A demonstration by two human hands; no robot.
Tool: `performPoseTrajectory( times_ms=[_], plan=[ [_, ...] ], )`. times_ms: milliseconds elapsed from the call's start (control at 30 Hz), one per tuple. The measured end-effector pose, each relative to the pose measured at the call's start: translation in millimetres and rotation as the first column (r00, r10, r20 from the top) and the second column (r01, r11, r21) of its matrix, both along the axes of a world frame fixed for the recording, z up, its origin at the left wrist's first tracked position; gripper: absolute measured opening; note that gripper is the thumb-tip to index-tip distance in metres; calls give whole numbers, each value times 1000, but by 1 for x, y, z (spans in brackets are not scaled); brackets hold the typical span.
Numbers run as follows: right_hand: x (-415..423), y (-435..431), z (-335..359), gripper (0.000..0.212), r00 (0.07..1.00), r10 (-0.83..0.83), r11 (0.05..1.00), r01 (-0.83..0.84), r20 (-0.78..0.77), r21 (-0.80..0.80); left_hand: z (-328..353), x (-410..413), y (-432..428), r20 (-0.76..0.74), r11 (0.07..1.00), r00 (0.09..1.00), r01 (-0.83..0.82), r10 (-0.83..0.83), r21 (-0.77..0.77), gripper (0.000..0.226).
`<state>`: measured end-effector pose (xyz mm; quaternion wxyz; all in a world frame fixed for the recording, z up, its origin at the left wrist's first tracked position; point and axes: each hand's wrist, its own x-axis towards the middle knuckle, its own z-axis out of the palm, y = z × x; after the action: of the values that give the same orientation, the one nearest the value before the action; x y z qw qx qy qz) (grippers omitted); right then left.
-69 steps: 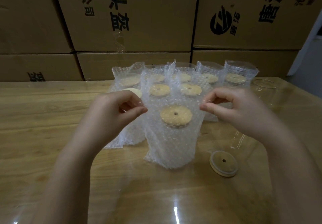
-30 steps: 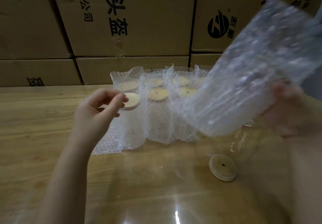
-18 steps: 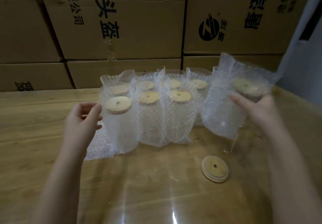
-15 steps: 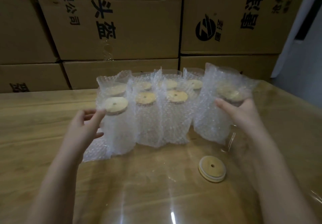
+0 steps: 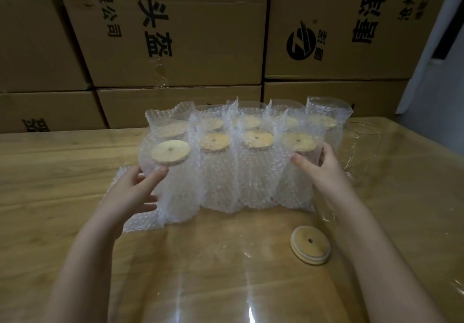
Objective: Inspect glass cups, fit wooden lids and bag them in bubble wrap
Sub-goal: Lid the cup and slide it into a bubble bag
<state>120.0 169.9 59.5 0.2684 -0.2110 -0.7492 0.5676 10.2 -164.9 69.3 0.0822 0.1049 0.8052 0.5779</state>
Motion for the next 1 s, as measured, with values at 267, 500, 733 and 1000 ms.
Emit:
performPoseTrajectory(
  times_ms=[267,500,733,1000],
  plan=[
    [18,16,-2,94,900,257,965,-221,354,-139,-14,-1,1,177,996,981,83,-77,-24,56],
    [8,11,-13,72,950,205,972,-171,234,-159,-22,-5,6,188,994,976,101,-109,51,55],
    [4,13,-19,82,966,193,973,-166,171,-162,-20,-5,6,181,991,976,112,-123,73,52],
    [-1,14,-26,68,977,161,980,-141,142,-140,-20,-6,6,177,991,978,100,-115,94,55]
  ],
)
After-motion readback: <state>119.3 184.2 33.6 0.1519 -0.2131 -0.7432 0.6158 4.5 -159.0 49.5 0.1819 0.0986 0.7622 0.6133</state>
